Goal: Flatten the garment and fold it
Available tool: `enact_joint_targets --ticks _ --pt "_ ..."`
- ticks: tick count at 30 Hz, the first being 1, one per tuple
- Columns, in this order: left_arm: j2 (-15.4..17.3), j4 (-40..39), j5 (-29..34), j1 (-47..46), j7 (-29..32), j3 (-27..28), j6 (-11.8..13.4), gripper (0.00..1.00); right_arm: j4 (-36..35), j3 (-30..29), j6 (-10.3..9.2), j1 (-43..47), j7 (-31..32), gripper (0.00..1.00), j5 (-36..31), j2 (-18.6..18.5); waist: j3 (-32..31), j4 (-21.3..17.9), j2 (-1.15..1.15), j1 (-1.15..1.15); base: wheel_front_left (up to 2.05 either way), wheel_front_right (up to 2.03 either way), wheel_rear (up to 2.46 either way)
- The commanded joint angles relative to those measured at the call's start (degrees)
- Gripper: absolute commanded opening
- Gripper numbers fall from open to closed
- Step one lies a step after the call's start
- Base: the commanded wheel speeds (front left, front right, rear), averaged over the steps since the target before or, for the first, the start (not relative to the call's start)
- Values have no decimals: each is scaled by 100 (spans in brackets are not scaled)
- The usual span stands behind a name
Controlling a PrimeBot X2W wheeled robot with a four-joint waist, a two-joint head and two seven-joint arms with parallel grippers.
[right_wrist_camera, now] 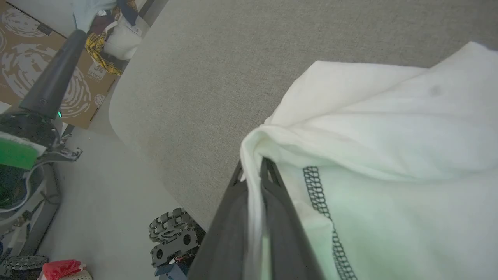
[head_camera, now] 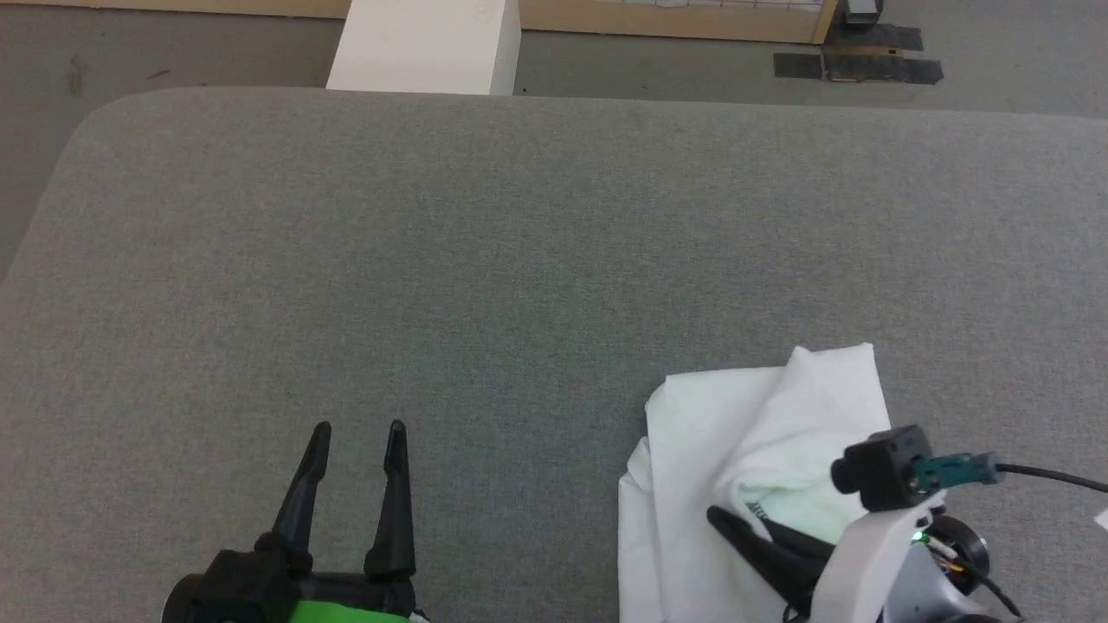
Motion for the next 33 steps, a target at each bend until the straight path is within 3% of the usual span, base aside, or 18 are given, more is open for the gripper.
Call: enact_joint_targets --ticks 1,11,13,14,18,23,29,33 --pt "-38 21 -22 -143 -41 -15 -23 100 107 159 -8 -125 -27 0 -25 43 11 77 0 0 0 0 0" --pt "-115 153 -57 -191 -68 -51 -68 100 1116 812 -8 -563 -330 0 -509 281 -7 197 0 0 0 0 0" --pt "-121 190 -72 -174 -72 -48 -77 100 1372 875 -8 -611 -362 53 -648 352 -62 189 0 0 0 0 0" --pt "-120 207 -82 -164 -74 -46 -85 100 1478 914 -8 -642 -390 100 -726 375 -95 183 0 0 0 0 0" --pt "-76 234 -119 -119 -72 -21 -103 100 1601 957 -8 -712 -528 100 -745 495 -219 116 0 0 0 0 0" --pt "6 196 -150 -38 -17 -1 -108 100 1204 691 -8 -604 -494 100 -531 338 -331 15 0 0 0 0 0" --pt "46 125 -174 54 10 4 -79 100 361 -640 -8 -95 -428 100 -693 59 -375 -91 0 0 0 0 0" --pt "48 98 -183 80 7 5 -59 100 87 -1330 -8 260 -303 100 -799 94 -367 -138 0 0 0 0 0"
